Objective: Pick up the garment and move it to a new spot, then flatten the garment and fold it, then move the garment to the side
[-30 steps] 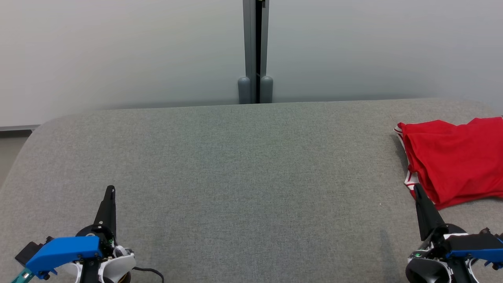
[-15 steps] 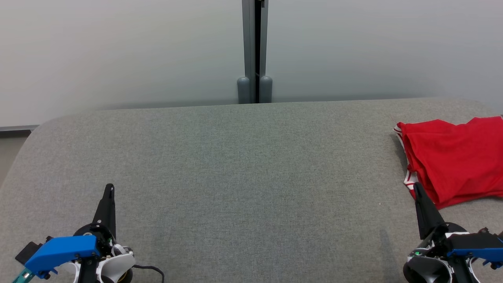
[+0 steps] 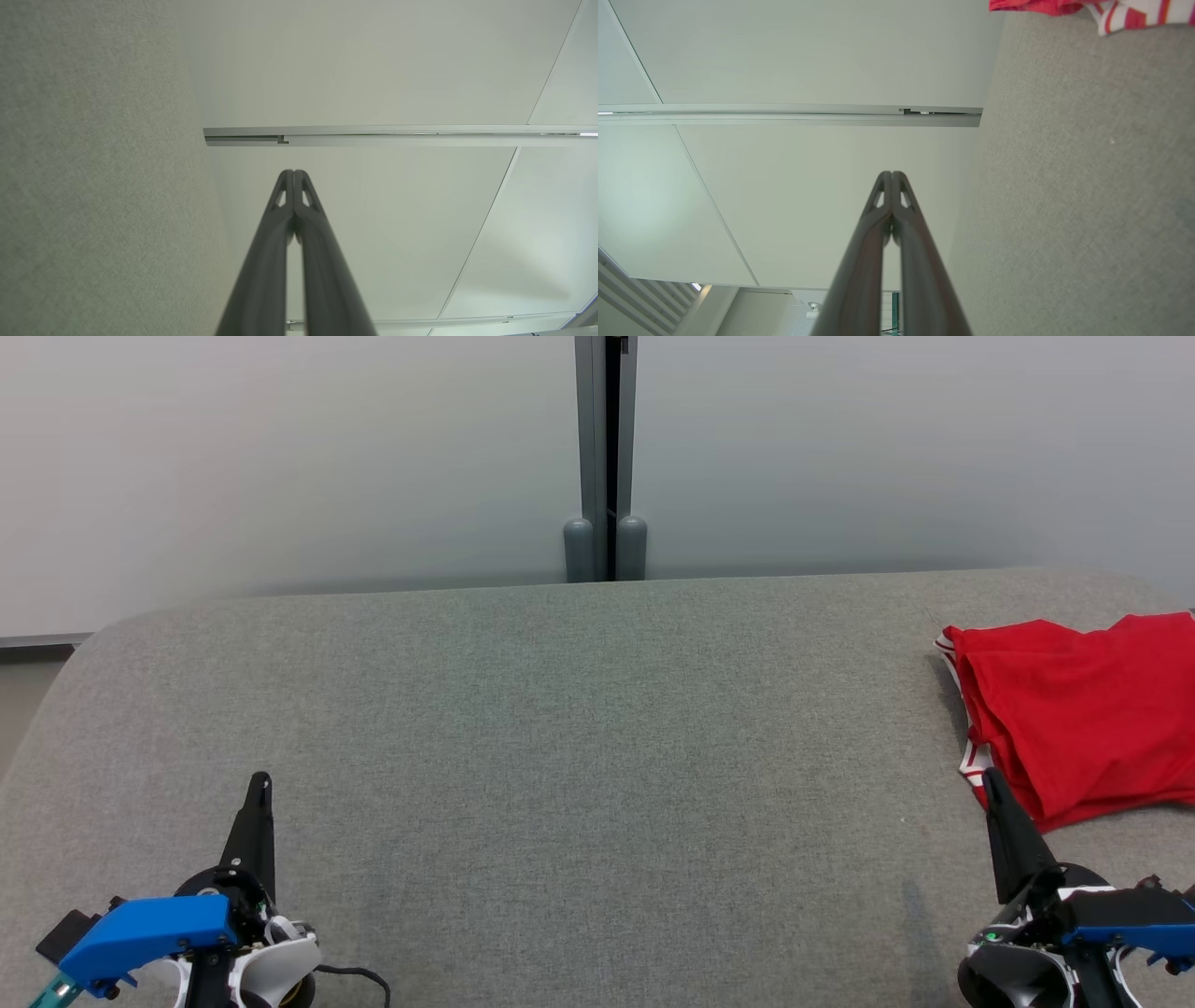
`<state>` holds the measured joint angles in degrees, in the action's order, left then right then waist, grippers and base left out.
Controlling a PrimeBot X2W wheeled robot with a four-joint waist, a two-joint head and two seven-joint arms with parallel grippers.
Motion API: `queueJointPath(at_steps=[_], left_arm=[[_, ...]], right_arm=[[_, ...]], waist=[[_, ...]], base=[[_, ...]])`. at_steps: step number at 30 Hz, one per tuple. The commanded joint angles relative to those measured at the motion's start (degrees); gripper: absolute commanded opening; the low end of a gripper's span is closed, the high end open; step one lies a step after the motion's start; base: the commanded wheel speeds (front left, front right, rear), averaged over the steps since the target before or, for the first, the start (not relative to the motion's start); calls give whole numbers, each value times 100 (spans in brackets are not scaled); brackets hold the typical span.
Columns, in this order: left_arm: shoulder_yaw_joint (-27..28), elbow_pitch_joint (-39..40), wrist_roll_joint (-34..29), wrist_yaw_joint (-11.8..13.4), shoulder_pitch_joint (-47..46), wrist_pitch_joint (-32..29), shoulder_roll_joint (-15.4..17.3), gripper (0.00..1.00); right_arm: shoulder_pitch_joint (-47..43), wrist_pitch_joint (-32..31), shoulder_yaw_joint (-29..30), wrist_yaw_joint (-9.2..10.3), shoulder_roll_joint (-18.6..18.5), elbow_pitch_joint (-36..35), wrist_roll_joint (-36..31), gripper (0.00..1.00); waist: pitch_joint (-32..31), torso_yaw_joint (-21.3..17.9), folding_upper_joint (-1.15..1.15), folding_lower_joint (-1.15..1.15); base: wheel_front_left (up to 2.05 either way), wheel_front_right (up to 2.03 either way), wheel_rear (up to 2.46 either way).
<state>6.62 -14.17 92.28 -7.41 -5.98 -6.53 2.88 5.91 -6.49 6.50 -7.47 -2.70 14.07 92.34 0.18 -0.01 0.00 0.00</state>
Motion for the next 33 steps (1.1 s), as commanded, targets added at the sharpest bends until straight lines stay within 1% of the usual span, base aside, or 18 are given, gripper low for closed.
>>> queueJointPath(at_steps=[1,33], left_arm=[[13,22,22,-27,-52,-23,-14,0],[11,22,24,-27,-52,-21,-14,0]], right_arm=[[72,-16,4,-4,-33,11,16,0],[72,-15,3,-4,-33,11,16,0]], waist=[[0,1,0,0],[0,1,0,0]], base=[[0,0,0],[0,0,0]])
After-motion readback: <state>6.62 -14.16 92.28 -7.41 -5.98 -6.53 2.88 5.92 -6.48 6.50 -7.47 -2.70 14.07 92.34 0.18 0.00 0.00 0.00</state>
